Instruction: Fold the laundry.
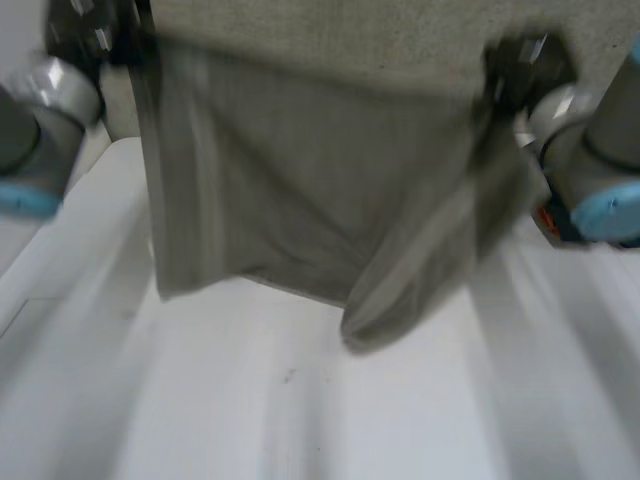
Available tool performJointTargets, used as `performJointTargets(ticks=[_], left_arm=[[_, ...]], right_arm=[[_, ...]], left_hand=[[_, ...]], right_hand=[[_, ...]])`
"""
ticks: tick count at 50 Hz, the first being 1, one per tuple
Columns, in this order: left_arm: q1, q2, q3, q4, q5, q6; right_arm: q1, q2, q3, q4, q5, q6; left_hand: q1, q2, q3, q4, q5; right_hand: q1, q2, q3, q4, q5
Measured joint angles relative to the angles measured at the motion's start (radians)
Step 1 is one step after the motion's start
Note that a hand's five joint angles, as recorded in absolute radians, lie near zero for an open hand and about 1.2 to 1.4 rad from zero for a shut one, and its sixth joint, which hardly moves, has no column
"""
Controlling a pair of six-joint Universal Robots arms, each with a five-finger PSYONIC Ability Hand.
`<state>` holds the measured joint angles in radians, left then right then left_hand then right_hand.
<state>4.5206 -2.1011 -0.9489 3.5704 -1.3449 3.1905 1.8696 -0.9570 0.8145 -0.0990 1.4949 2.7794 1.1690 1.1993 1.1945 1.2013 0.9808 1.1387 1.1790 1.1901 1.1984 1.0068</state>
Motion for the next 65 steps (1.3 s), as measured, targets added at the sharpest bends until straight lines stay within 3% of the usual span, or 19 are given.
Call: performJointTargets(ticks=[2,4,9,18,29,35,38,41,46,57,62,65], left_arm=[[-0.003,-0.002,0.054,0.05,-0.009,-0.004],[-0.007,0.001,0.129,0.152,-0.037,-0.016],[-0.006,0.022,0.137,0.257,-0.09,-0.036],[0.009,0.119,-0.132,0.237,-0.105,-0.053],[0.013,0.212,-0.633,0.227,-0.011,-0.042],[0.014,0.25,-0.785,0.234,0.012,-0.036],[0.014,0.27,-0.816,0.234,0.014,-0.035],[0.016,0.302,-0.842,0.23,0.015,-0.034],[0.02,0.341,-0.86,0.226,0.014,-0.034],[0.02,0.381,-0.848,0.222,0.012,-0.04],[0.014,0.387,-0.834,0.221,0.011,-0.041],[0.01,0.392,-0.835,0.221,0.01,-0.041]], right_arm=[[0.0,-0.011,-0.006,-0.032,0.006,0.002],[0.002,-0.087,-0.022,-0.223,0.034,0.009],[0.002,-0.153,0.003,-0.316,0.031,0.007],[0.002,-0.2,0.179,-0.222,-0.034,0.002],[0.005,-0.195,0.572,-0.081,-0.064,0.006],[0.005,-0.135,0.681,-0.073,-0.077,0.009],[0.004,-0.117,0.694,-0.068,-0.085,0.01],[-0.002,-0.105,0.69,-0.054,-0.093,0.014],[-0.011,-0.107,0.668,-0.018,-0.095,0.032],[-0.117,-0.137,0.619,0.078,-0.13,0.107],[-0.14,-0.126,0.568,0.113,-0.193,-0.003],[-0.141,-0.085,0.505,0.149,-0.253,-0.146]], left_hand=[[0.0,0.0,0.0,0.0,0.0],[0.0,0.0,0.0,0.0,0.0],[0.0,0.0,0.0,0.0,0.0],[0.0,0.0,0.001,0.0,0.0],[0.0,0.0,0.001,0.0,0.0],[0.0,0.0,0.001,0.0,0.0],[0.0,0.0,0.001,0.0,0.0],[0.0,0.0,0.001,0.0,0.0],[0.0,0.0,0.001,0.0,0.0],[0.0,0.0,0.001,0.0,0.0],[0.0,0.0,0.001,0.0,0.0],[0.0,0.0,0.001,0.0,0.0]], right_hand=[[0.0,0.0,0.0,0.0,0.0],[0.0,0.0,0.0,0.0,0.0],[0.0,0.0,0.0,0.0,0.0],[0.0,0.0,0.001,0.0,0.0],[0.0,0.0,0.002,0.003,0.0],[0.0,0.0,0.002,0.003,0.0],[-0.007,-0.01,-0.009,-0.009,-0.01],[-0.427,-0.455,-0.454,-0.461,-0.455],[-0.718,-0.758,-0.763,-0.782,-0.784],[-0.741,-0.77,-0.787,-0.817,-0.823],[-0.741,-0.77,-0.787,-0.817,-0.819],[-0.741,-0.77,-0.787,-0.817,-0.816]])
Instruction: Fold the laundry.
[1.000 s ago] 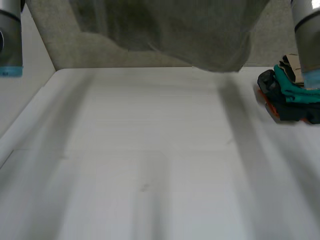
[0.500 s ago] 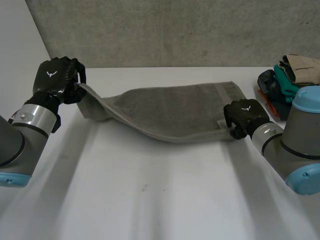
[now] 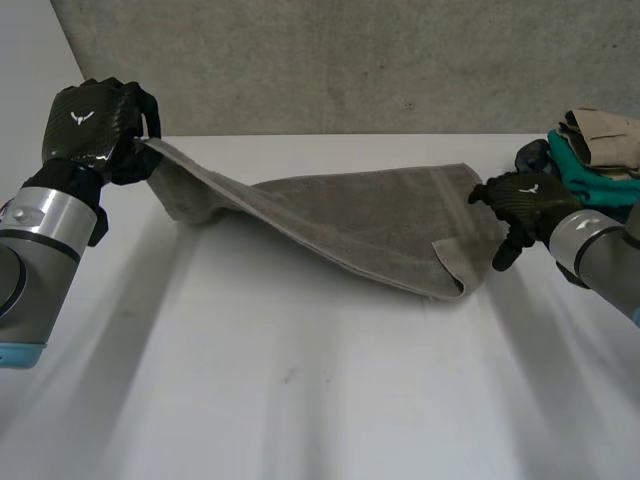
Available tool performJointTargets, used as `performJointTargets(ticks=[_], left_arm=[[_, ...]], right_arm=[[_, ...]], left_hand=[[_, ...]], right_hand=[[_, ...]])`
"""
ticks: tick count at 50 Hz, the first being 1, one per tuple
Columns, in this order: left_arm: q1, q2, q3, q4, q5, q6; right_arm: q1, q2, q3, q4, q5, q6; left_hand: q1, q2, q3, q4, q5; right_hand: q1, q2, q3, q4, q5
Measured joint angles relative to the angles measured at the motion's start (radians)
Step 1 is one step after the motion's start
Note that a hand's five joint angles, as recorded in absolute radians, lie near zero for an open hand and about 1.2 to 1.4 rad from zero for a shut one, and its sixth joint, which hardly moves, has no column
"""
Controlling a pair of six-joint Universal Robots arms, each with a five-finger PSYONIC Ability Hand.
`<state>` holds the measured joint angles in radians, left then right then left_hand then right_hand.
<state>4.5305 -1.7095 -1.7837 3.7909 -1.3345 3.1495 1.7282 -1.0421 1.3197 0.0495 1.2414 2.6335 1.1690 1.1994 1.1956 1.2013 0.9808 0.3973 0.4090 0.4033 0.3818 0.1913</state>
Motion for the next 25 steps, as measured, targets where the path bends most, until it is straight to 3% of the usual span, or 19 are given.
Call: performJointTargets(ticks=[6,12,22,25], left_arm=[[-0.003,0.005,-0.021,0.001,0.001,0.001],[-0.001,0.005,-0.043,0.001,0.001,0.001],[0.009,0.004,-0.051,0.001,0.002,0.001],[0.011,0.002,-0.051,0.001,0.002,0.001]], right_arm=[[0.015,0.114,-0.162,0.055,-0.08,-0.18],[0.031,0.275,-0.36,0.123,-0.131,-0.222],[0.044,0.5,-0.608,0.275,-0.143,-0.295],[0.044,0.543,-0.654,0.294,-0.137,-0.318]], left_hand=[[0.0,0.0,0.0,0.0,0.0],[0.0,0.0,0.0,0.0,0.0],[0.0,0.0,0.0,0.0,0.0],[0.0,0.0,0.0,0.0,0.0]], right_hand=[[0.001,0.0,0.0,0.002,0.019],[0.004,0.003,0.003,0.036,0.065],[0.009,0.003,0.006,0.045,0.074],[0.132,0.108,0.122,0.153,0.163]])
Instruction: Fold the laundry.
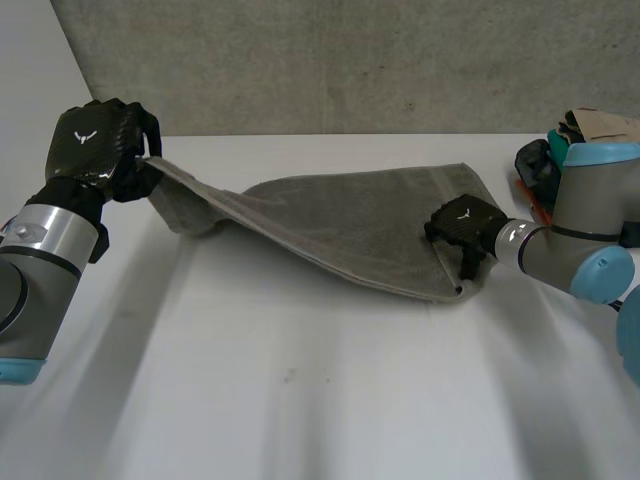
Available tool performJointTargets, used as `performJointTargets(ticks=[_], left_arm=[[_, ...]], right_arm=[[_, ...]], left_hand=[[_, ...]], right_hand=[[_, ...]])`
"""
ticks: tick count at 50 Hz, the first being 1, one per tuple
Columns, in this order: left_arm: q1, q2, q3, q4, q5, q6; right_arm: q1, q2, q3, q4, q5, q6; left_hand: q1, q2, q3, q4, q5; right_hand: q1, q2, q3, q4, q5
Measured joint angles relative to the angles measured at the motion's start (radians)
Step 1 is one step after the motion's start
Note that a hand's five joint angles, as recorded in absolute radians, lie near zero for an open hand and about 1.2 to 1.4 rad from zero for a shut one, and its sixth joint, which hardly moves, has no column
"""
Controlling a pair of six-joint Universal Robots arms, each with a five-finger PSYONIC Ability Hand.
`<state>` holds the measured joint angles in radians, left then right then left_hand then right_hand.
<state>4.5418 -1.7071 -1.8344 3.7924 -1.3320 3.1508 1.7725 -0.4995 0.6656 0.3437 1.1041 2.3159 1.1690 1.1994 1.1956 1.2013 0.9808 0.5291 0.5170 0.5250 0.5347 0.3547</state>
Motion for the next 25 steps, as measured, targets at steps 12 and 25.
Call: performJointTargets(ticks=[12,25], left_arm=[[-0.001,0.004,0.001,0.001,-0.001,0.0],[0.01,0.025,0.002,0.001,-0.001,0.001]], right_arm=[[0.0,-0.04,0.014,-0.058,0.046,0.023],[-0.011,-0.271,0.318,-0.3,0.108,0.111]], left_hand=[[0.0,0.0,0.0,0.0,0.0],[0.0,0.0,0.0,0.0,0.0]], right_hand=[[0.56,0.658,0.661,0.661,0.609],[0.418,0.433,0.429,0.422,0.429]])
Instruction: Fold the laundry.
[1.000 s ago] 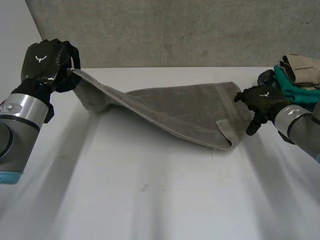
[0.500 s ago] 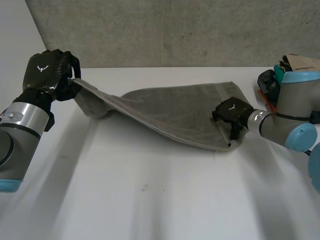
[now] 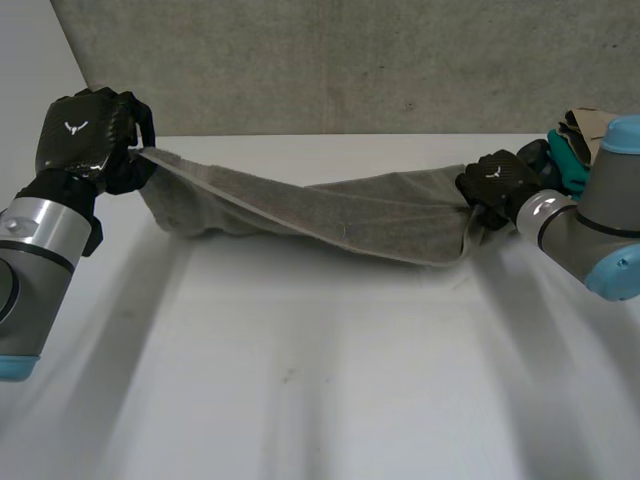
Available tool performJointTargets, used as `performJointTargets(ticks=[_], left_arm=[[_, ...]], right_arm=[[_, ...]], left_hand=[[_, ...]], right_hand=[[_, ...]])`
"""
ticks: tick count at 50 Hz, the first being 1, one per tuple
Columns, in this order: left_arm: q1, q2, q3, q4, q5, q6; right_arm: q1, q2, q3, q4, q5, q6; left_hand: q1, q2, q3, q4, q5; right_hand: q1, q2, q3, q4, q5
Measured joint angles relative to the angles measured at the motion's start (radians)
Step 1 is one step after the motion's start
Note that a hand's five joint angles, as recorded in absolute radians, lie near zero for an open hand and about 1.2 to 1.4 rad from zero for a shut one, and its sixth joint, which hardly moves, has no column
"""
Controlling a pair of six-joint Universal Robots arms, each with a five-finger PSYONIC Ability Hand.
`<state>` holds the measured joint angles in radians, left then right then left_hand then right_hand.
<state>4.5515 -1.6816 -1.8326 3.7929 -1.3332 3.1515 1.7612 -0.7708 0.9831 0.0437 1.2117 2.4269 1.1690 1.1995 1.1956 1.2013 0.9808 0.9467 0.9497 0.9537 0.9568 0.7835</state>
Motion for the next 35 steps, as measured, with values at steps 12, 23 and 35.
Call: performJointTargets(ticks=[12,23,35], left_arm=[[0.011,-0.003,-0.015,-0.001,0.001,-0.002],[0.011,-0.003,-0.023,-0.001,0.001,-0.002],[0.026,0.039,-0.021,-0.17,0.001,0.019]], right_arm=[[-0.005,0.029,0.059,0.005,-0.001,-0.01],[-0.011,0.045,0.078,0.009,-0.003,-0.015],[-0.072,-0.143,0.273,0.168,0.027,-0.061]], left_hand=[[0.0,0.0,0.0,0.0,0.0],[0.0,0.0,0.0,0.0,0.0],[0.0,0.0,0.0,0.0,0.0]], right_hand=[[-0.08,-0.084,-0.088,-0.088,-0.102],[0.2,0.233,0.234,0.236,0.208],[0.2,0.233,0.235,0.24,0.208]])
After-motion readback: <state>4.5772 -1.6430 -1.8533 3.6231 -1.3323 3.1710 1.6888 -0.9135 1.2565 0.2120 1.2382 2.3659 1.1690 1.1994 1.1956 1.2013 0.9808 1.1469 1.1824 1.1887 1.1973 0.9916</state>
